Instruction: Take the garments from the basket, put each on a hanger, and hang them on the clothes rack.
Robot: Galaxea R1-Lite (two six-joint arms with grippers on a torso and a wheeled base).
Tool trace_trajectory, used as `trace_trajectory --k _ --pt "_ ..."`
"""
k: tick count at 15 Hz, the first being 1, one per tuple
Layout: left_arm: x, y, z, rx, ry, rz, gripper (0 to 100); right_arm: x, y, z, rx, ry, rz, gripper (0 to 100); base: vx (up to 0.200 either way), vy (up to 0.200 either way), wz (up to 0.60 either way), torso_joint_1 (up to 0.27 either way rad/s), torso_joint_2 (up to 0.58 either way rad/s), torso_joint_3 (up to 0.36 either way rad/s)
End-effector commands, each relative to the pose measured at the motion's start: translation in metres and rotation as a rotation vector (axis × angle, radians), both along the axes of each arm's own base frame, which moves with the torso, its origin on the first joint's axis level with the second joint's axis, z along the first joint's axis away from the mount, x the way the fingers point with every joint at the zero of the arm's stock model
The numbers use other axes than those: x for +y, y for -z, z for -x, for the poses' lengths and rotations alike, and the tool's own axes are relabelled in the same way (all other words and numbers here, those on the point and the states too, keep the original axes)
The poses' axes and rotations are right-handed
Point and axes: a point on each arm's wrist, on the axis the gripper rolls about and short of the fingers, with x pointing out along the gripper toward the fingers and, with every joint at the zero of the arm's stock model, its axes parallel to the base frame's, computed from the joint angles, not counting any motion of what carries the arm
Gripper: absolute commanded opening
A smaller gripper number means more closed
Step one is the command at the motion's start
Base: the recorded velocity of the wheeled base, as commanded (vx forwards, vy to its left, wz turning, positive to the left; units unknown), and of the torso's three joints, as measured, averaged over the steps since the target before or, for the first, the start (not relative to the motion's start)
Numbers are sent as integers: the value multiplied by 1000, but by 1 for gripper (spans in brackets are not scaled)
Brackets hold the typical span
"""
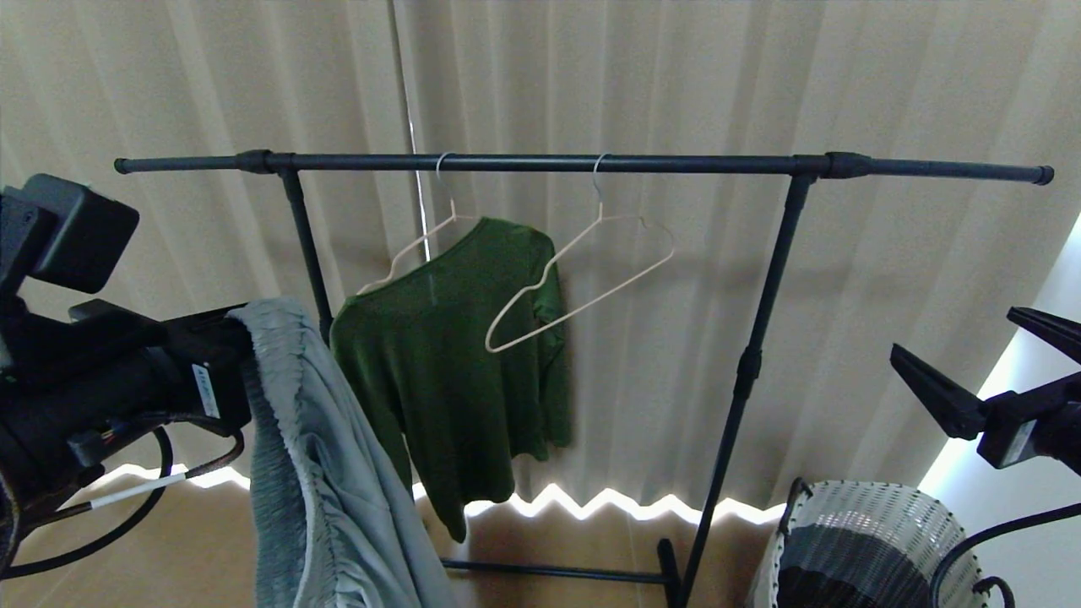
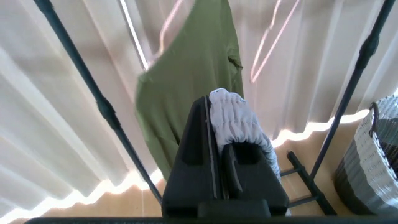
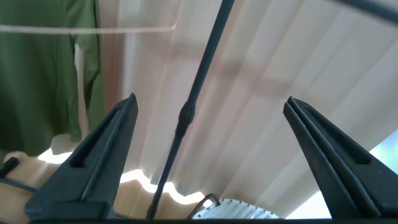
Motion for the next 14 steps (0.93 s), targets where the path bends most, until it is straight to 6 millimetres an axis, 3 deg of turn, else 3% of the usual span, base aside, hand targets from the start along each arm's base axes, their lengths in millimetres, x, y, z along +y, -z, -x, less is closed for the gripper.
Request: trace_trajectory --k 1,5,12,14 --pt "1 3 1 9 -2 -5 0 0 0 0 -1 0 0 100 0 0 0 237 -505 -286" --pt "2 4 6 -5 2 -25 0 0 2 0 11 -2 3 100 0 0 0 137 -303 -164" --pt "8 9 2 -38 -28 -68 0 0 1 -1 9 0 3 100 0 0 0 5 -9 -5" --pt "8 9 2 -38 -28 -68 0 0 2 -1 14 0 4 100 0 200 0 2 2 -5"
